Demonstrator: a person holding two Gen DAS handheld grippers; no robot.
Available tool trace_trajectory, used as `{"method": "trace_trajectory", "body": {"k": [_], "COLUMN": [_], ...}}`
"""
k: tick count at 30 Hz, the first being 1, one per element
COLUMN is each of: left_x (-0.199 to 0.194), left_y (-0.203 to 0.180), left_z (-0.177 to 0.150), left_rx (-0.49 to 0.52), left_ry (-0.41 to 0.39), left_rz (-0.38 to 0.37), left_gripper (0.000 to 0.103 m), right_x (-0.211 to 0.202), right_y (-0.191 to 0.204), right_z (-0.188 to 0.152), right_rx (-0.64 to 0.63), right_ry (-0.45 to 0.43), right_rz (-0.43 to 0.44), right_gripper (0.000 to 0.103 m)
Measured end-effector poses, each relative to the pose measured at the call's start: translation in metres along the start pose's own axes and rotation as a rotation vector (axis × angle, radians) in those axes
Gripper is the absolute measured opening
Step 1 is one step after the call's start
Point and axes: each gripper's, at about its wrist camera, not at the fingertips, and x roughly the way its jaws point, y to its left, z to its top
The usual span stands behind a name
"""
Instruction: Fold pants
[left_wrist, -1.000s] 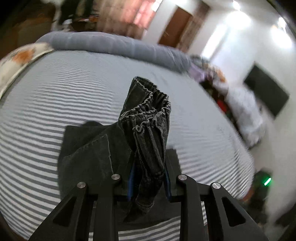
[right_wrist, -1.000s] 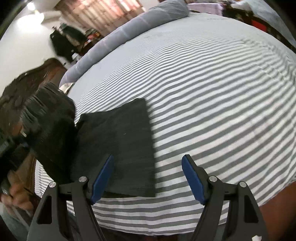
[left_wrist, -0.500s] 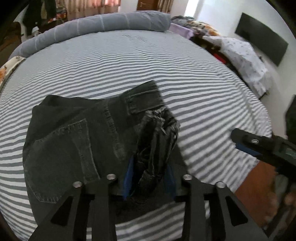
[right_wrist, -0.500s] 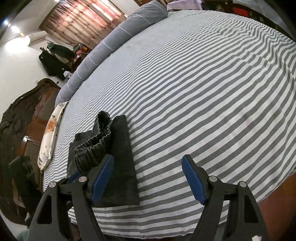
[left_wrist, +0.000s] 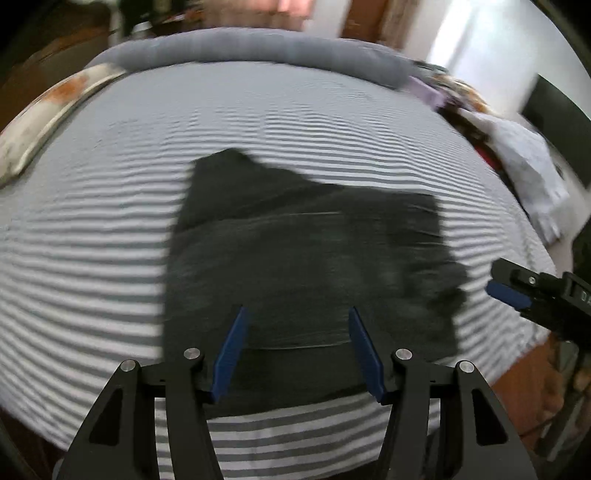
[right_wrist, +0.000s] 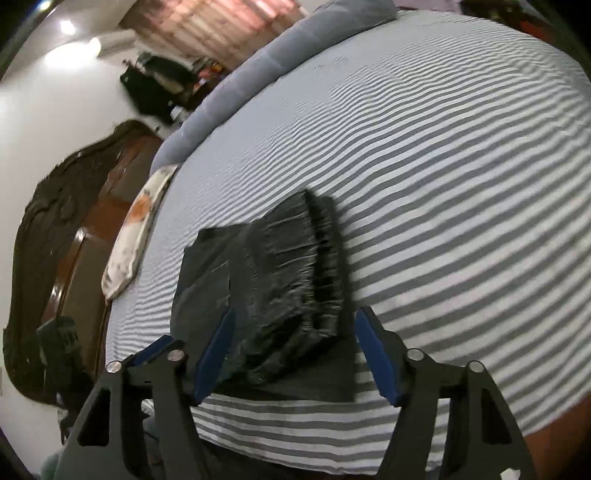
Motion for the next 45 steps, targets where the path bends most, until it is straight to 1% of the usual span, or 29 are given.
{"method": "trace_trajectory", "body": {"k": [2,4,6,9,10,12,13,16,20,24,32,36,40,43,45], "left_x": [0.001,0.004,0.008,0.014,0.016,0.018,0.018,0.019,0.021,0.019,0.01,0.01,0.02,0.034,0.037], "left_y": [0.013,0.024,0.033,0.039,0.039,0.037,0.036,0.035,0.032,0.028,0.018,0.011,0.008,0.011,0.012], "left_z": [-0.003,-0.006,-0.01,-0.012,-0.011,-0.01,-0.01,-0.008,-0.007,-0.006,-0.003,-0.006,-0.015,-0.022,-0.024], "left_rx": [-0.028,-0.052,-0.077,-0.087,-0.082,-0.069,-0.061,-0.047,-0.044,-0.034,-0.001,0.043,0.081,0.103,0.109], "left_ry": [0.002,0.007,0.014,0.023,0.025,0.027,0.027,0.026,0.029,0.029,0.01,0.008,0.033,0.058,0.054], "left_rz": [0.029,0.05,0.065,0.079,0.084,0.096,0.102,0.113,0.122,0.119,0.105,0.107,0.117,0.124,0.114], "left_gripper": [0.058,0.058,0.058,0.058,0.058,0.058,0.058,0.058,0.058,0.058,0.058,0.058,0.058,0.058,0.058], "right_x": [0.015,0.028,0.039,0.055,0.056,0.053,0.05,0.045,0.039,0.033,0.024,0.021,0.026,0.035,0.039], "right_y": [0.007,0.009,0.013,0.017,0.016,0.02,0.023,0.034,0.048,0.053,0.052,0.052,0.042,0.027,0.017], "right_z": [0.006,0.009,0.012,0.01,0.008,0.004,0.002,-0.001,-0.008,-0.01,-0.013,-0.015,-0.018,-0.017,-0.014], "right_rx": [-0.027,-0.023,-0.027,-0.051,-0.055,-0.083,-0.105,-0.172,-0.25,-0.268,-0.254,-0.254,-0.238,-0.189,-0.157], "right_ry": [0.017,0.046,0.067,0.095,0.095,0.083,0.074,0.061,0.038,0.027,0.023,0.021,0.036,0.064,0.077], "right_rz": [-0.024,-0.028,-0.034,-0.097,-0.119,-0.155,-0.171,-0.219,-0.274,-0.291,-0.289,-0.282,-0.288,-0.266,-0.242], "right_gripper": [0.058,0.048,0.044,0.037,0.031,0.026,0.021,0.017,0.015,0.013,0.013,0.013,0.013,0.013,0.014]}}
